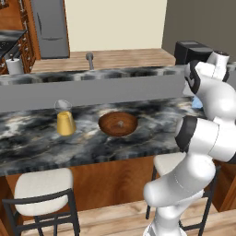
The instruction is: There are two ice cubes in the ice bowl. Place both ice cubes in the glass cup.
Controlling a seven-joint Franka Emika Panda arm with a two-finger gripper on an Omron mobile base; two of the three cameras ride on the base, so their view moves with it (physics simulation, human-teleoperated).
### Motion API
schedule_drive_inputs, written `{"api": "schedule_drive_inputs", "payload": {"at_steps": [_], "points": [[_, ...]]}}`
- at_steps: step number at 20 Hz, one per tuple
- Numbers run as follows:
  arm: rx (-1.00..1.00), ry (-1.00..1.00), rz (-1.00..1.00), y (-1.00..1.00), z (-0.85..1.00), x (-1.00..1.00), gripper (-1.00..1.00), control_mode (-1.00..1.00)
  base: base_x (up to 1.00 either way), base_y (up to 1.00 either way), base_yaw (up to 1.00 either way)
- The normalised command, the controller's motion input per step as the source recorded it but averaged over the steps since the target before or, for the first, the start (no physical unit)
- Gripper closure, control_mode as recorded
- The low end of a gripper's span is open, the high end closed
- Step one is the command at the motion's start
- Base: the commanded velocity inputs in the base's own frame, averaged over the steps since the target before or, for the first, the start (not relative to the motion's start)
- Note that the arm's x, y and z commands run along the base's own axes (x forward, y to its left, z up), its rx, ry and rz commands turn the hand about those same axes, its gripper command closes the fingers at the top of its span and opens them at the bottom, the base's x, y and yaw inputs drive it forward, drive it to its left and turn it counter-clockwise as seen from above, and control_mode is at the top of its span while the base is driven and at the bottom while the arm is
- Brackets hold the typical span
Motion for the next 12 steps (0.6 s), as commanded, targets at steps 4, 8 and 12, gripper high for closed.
{"api": "schedule_drive_inputs", "payload": {"at_steps": [4,8,12], "points": [[0.00,0.00,0.00,0.00,0.00,0.00,1.00,-1.00,0.00,0.00,0.00],[0.00,0.00,0.00,0.00,0.00,0.00,1.00,-1.00,0.00,0.00,0.00],[0.00,0.00,0.00,0.00,0.00,0.00,1.00,-1.00,0.00,0.00,0.00]]}}
